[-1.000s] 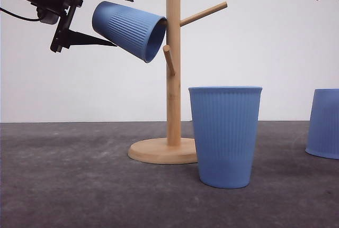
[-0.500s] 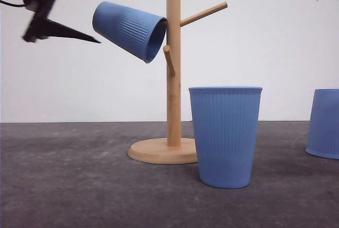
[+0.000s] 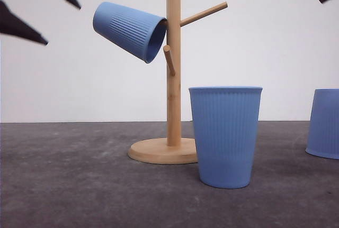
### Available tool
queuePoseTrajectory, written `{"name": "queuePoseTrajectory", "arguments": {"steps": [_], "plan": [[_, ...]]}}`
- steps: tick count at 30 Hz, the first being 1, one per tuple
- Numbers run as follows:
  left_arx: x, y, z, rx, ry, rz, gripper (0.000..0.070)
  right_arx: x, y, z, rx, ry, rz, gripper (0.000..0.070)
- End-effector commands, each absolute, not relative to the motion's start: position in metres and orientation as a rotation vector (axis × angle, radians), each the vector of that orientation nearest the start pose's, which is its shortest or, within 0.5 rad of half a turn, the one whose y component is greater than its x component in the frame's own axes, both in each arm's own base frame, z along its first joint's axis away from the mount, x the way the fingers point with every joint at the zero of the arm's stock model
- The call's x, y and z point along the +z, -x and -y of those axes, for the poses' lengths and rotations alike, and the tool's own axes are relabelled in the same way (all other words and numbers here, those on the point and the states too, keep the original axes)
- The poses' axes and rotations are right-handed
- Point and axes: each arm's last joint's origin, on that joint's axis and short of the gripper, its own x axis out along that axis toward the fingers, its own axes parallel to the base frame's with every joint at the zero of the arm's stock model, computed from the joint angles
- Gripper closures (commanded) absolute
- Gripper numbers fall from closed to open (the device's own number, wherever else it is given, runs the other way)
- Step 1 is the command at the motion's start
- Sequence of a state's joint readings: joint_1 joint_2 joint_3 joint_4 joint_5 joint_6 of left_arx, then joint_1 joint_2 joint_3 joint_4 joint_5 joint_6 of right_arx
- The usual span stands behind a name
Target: Place three cups
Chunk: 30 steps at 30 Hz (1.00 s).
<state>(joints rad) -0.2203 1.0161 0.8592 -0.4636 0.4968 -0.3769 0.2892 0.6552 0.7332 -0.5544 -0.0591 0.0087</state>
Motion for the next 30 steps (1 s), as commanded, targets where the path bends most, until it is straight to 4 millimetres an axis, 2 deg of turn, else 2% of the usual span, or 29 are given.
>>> {"name": "queuePoseTrajectory", "arguments": {"steps": [1, 7, 12, 22, 27, 30], "plan": [[0.291, -0.197, 0.058, -0.576, 0.413, -0.726, 0.0233, 0.303, -0.13, -0.038, 0.297, -0.021, -0.492, 0.0324], [0.268, -0.186, 0.055, -0.544, 0.426, -0.742, 0.0233, 0.295, -0.132, -0.025, 0.181, -0.143, -0.606, 0.0313], [0.266, -0.187, 0.056, -0.542, 0.438, -0.739, 0.0232, 0.293, -0.15, -0.016, 0.144, -0.184, -0.673, 0.0219], [0.268, -0.188, 0.056, -0.54, 0.456, -0.728, 0.0232, 0.275, -0.223, -0.005, 0.15, -0.191, -0.817, 0.0196], [0.268, -0.188, 0.056, -0.539, 0.455, -0.728, 0.0232, 0.256, -0.258, -0.005, 0.157, -0.168, -0.83, 0.0126], [0.268, -0.188, 0.056, -0.539, 0.456, -0.728, 0.0232, 0.241, -0.274, -0.005, 0.153, -0.167, -0.836, 0.0123]]}}
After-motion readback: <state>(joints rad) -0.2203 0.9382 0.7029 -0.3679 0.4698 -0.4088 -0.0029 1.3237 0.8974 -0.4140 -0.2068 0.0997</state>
